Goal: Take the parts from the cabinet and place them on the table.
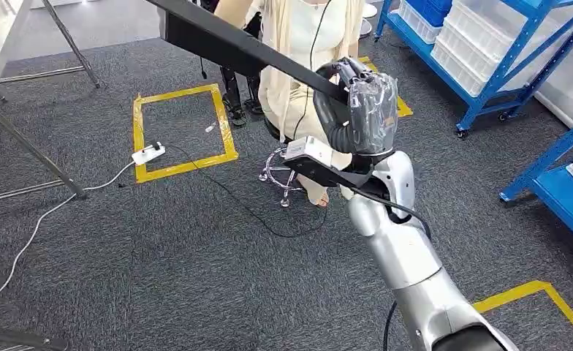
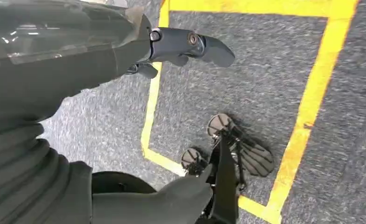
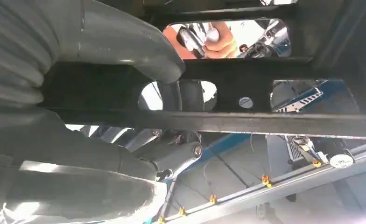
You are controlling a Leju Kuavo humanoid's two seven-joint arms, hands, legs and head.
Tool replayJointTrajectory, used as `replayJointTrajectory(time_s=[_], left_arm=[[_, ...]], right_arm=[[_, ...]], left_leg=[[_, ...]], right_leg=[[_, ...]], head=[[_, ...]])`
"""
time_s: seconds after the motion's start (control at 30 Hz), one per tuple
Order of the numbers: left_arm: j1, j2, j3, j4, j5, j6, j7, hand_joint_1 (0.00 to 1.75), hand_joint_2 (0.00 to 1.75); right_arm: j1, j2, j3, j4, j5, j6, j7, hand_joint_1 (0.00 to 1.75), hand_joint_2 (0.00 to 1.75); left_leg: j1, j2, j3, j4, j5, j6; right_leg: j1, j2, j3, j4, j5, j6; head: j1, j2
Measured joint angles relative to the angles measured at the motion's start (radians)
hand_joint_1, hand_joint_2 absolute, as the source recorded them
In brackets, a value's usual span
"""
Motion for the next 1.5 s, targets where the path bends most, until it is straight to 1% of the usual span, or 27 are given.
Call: replayJointTrajectory(time_s=[0.03, 0.1, 0.13, 0.2, 0.23, 0.27, 0.33, 0.37, 0.4, 0.43, 0.53, 0.57, 0.63, 0.73, 0.77, 0.83, 0.9, 1.03, 1.07, 1.13, 1.2, 1.27, 1.3, 1.37, 1.4, 1.43, 1.5], left_arm=[[0.001, 0.0, 0.0, 0.0, 0.0, 0.0, 0.0, 0.0, 1.75], [0.001, 0.0, 0.0, 0.0, 0.0, 0.0, 0.0, 0.0, 1.75], [0.0, 0.0, 0.0, 0.0, 0.0, 0.0, 0.0, 0.0, 1.75], [-0.001, 0.0, 0.0, 0.0, 0.0, 0.0, -0.002, 0.0, 1.75], [0.0, 0.0, 0.0, 0.0, 0.0, 0.0, -0.002, 0.0, 1.75], [0.0, 0.0, 0.0, 0.0, 0.0, -0.001, -0.002, 0.0, 1.75], [0.0, 0.0, 0.0, 0.0, 0.0, -0.001, -0.003, 0.0, 1.75], [0.0, 0.0, 0.0, 0.0, 0.0, -0.001, -0.003, 0.0, 1.75], [-0.003, -0.001, 0.0, 0.0, 0.0, -0.002, -0.003, 0.0, 1.75], [-0.003, -0.001, 0.0, 0.0, 0.0, -0.002, -0.003, 0.0, 1.75], [-0.003, 0.0, 0.0, 0.0, 0.0, -0.002, -0.003, 0.0, 1.75], [-0.002, 0.0, 0.0, 0.0, 0.0, -0.002, -0.003, 0.0, 1.75], [-0.004, 0.001, 0.0, 0.0, 0.0, -0.002, -0.003, 0.0, 1.75], [-0.004, 0.001, 0.0, 0.0, 0.0, -0.002, -0.003, 0.0, 1.75], [-0.003, 0.001, 0.0, 0.0, 0.0, -0.002, -0.004, 0.0, 1.75], [-0.003, 0.001, 0.0, 0.0, 0.0, -0.002, -0.004, 0.0, 1.75], [-0.003, 0.001, 0.0, 0.0, 0.0, -0.002, -0.005, 0.0, 1.75], [0.003, 0.002, 0.0, 0.0, 0.002, -0.002, -0.008, 0.0, 1.75], [0.004, 0.002, 0.002, 0.0, 0.013, -0.001, -0.014, 0.0, 1.75], [0.002, 0.005, 0.01, 0.0, 0.033, 0.004, -0.034, 0.0, 1.75], [-0.001, 0.016, 0.014, -0.001, 0.056, 0.01, -0.067, 0.0, 1.75], [0.001, 0.037, 0.036, -0.002, 0.092, 0.026, -0.12, 0.0, 1.75], [0.002, 0.049, 0.046, -0.003, 0.11, 0.031, -0.145, 0.0, 1.75], [0.002, 0.09, 0.068, -0.014, 0.136, 0.039, -0.182, 0.0, 1.75], [0.001, 0.105, 0.077, -0.019, 0.138, 0.041, -0.19, 0.0, 1.75], [-0.001, 0.123, 0.085, -0.024, 0.142, 0.04, -0.193, 0.0, 1.75], [0.0, 0.145, 0.092, -0.028, 0.145, 0.04, -0.198, 0.0, 1.75]], right_arm=[[-0.005, 0.004, 0.001, 0.0, 0.0, 0.001, 0.0, 1.75, 1.75], [-0.015, 0.012, 0.002, 0.001, -0.001, 0.003, 0.0, 1.75, 1.75], [-0.018, 0.013, 0.002, 0.001, -0.002, 0.004, 0.0, 1.75, 1.75], [-0.018, 0.013, 0.002, 0.005, -0.002, 0.006, 0.0, 1.75, 1.75], [-0.018, 0.013, 0.003, 0.007, -0.002, 0.008, 0.0, 1.75, 1.75], [-0.018, 0.013, 0.003, 0.008, -0.002, 0.012, 0.0, 1.75, 1.75], [-0.019, 0.013, 0.005, 0.01, -0.002, 0.013, 0.0, 1.75, 1.75], [-0.02, 0.013, 0.005, 0.01, -0.002, 0.013, 0.0, 1.75, 1.75], [-0.022, 0.013, 0.006, 0.01, -0.002, 0.013, 0.0, 1.75, 1.75], [-0.025, 0.013, 0.007, 0.012, -0.002, 0.013, 0.0, 1.75, 1.75], [-0.027, 0.013, 0.007, 0.013, -0.002, 0.013, 0.0, 1.75, 1.75], [-0.027, 0.014, 0.007, 0.013, -0.002, 0.013, 0.0, 1.75, 1.75], [-0.03, 0.012, 0.006, 0.013, -0.002, 0.013, 0.0, 1.75, 1.75], [-0.025, 0.002, 0.006, 0.02, -0.003, 0.013, 0.0, 1.75, 1.75], [-0.022, 0.0, 0.006, 0.023, -0.004, 0.013, 0.0, 1.75, 1.75], [-0.021, -0.002, 0.006, 0.024, -0.006, 0.013, 0.0, 1.75, 1.75], [-0.021, -0.003, 0.006, 0.024, -0.007, 0.013, 0.0, 1.75, 1.75], [-0.019, -0.001, 0.009, 0.024, -0.006, 0.013, -0.001, 1.75, 1.75], [-0.021, 0.002, 0.009, 0.024, -0.005, 0.013, 0.0, 1.75, 1.75], [-0.026, 0.007, 0.009, 0.024, -0.003, 0.014, 0.003, 1.75, 1.75], [-0.026, 0.007, 0.009, 0.024, -0.001, 0.015, 0.003, 1.75, 1.75], [-0.021, 0.005, 0.009, 0.024, 0.007, 0.015, 0.003, 1.75, 1.75], [-0.016, 0.004, 0.009, 0.022, 0.011, 0.015, 0.003, 1.75, 1.75], [-0.002, 0.001, 0.008, 0.011, 0.023, 0.014, 0.003, 1.75, 1.75], [0.005, 0.0, 0.007, 0.003, 0.029, 0.013, 0.003, 1.75, 1.75], [0.01, -0.002, 0.005, -0.006, 0.033, 0.013, 0.005, 1.75, 1.75], [0.02, -0.005, 0.004, -0.014, 0.035, 0.013, 0.006, 1.75, 1.75]], left_leg=[[0.0, -0.004, -0.004, 0.003, -0.003, -0.006], [-0.001, 0.083, -0.033, 0.07, -0.048, -0.011], [0.004, 0.102, -0.072, 0.149, -0.091, -0.016], [0.011, 0.109, -0.15, 0.303, -0.147, -0.026], [0.015, 0.11, -0.164, 0.327, -0.146, -0.029], [0.018, 0.113, -0.153, 0.302, -0.124, -0.032], [0.025, 0.133, -0.062, 0.13, -0.038, -0.037], [0.026, 0.167, -0.012, 0.043, -0.008, -0.037], [0.017, 0.183, -0.004, 0.029, -0.02, -0.034], [0.017, 0.165, -0.007, 0.024, -0.018, -0.025], [0.009, 0.141, -0.008, 0.017, -0.014, -0.008], [0.017, 0.134, 0.002, 0.006, -0.008, 0.002], [0.013, 0.121, 0.003, 0.004, -0.005, 0.016], [0.012, 0.088, 0.002, 0.004, -0.006, 0.018], [0.012, 0.075, 0.002, 0.005, -0.006, 0.018], [0.013, 0.051, 0.003, 0.007, -0.006, 0.016], [0.014, 0.034, 0.0, 0.012, -0.008, 0.005], [0.017, 0.016, -0.009, 0.009, -0.002, -0.018], [0.021, 0.025, -0.013, 0.016, -0.008, -0.021], [0.015, 0.096, -0.046, 0.096, -0.06, -0.025], [0.016, 0.11, -0.124, 0.261, -0.134, -0.029], [0.016, 0.112, -0.159, 0.331, -0.146, -0.029], [0.016, 0.114, -0.14, 0.296, -0.121, -0.028], [0.013, 0.133, -0.046, 0.126, -0.044, -0.018], [0.009, 0.174, 0.002, 0.043, -0.026, -0.01], [0.0, 0.178, 0.005, 0.031, -0.032, -0.009], [-0.005, 0.159, 0.0, 0.028, -0.03, -0.002]], right_leg=[[-0.019, -0.011, 0.005, -0.008, 0.006, -0.009], [-0.017, -0.028, 0.01, -0.013, 0.007, -0.031], [-0.012, -0.038, 0.011, -0.013, 0.003, -0.038], [-0.007, -0.06, 0.012, -0.012, 0.0, -0.041], [-0.006, -0.069, 0.013, -0.012, 0.0, -0.042], [-0.006, -0.078, 0.014, -0.012, -0.001, -0.041], [-0.007, -0.094, 0.018, -0.01, -0.008, -0.036], [-0.004, -0.099, 0.021, -0.006, -0.013, -0.029], [0.006, -0.104, 0.018, -0.003, -0.017, -0.022], [0.008, -0.11, 0.018, -0.002, -0.019, -0.018], [0.011, -0.134, 0.027, -0.005, -0.025, -0.001], [0.008, -0.121, 0.015, 0.006, -0.035, 0.004], [-0.002, -0.063, -0.028, 0.11, -0.084, -0.006], [-0.008, -0.045, -0.141, 0.322, -0.148, -0.003], [-0.01, -0.045, -0.142, 0.314, -0.136, 0.005], [-0.018, -0.039, -0.078, 0.169, -0.068, 0.029], [-0.035, 0.002, -0.014, 0.017, -0.018, 0.041], [-0.016, -0.02, -0.008, 0.018, -0.008, 0.009], [-0.026, -0.028, -0.006, 0.011, -0.001, -0.002], [-0.021, -0.039, -0.004, 0.011, -0.002, -0.023], [-0.013, -0.058, -0.003, 0.011, -0.005, -0.028], [-0.007, -0.077, -0.003, 0.011, -0.006, -0.031], [-0.004, -0.085, -0.002, 0.011, -0.007, -0.033], [0.0, -0.103, 0.002, 0.011, -0.01, -0.035], [0.004, -0.109, 0.004, 0.011, -0.011, -0.035], [0.017, -0.116, 0.001, 0.013, -0.014, -0.03], [0.013, -0.13, 0.001, 0.012, -0.016, -0.026]], head=[[-0.001, 0.0], [-0.008, 0.0], [-0.008, 0.0], [-0.008, 0.0], [-0.008, 0.0], [-0.007, 0.0], [-0.007, 0.0], [-0.008, 0.0], [-0.009, 0.0], [0.002, 0.0], [0.0, 0.0], [0.002, 0.0], [0.002, 0.0], [0.006, 0.0], [0.005, 0.0], [0.007, 0.0], [0.008, 0.0], [0.005, 0.0], [0.005, 0.0], [-0.002, 0.0], [0.0, 0.0], [0.0, 0.0], [-0.001, 0.0], [0.0, 0.0], [-0.001, 0.0], [0.0, 0.0], [0.001, 0.0]])
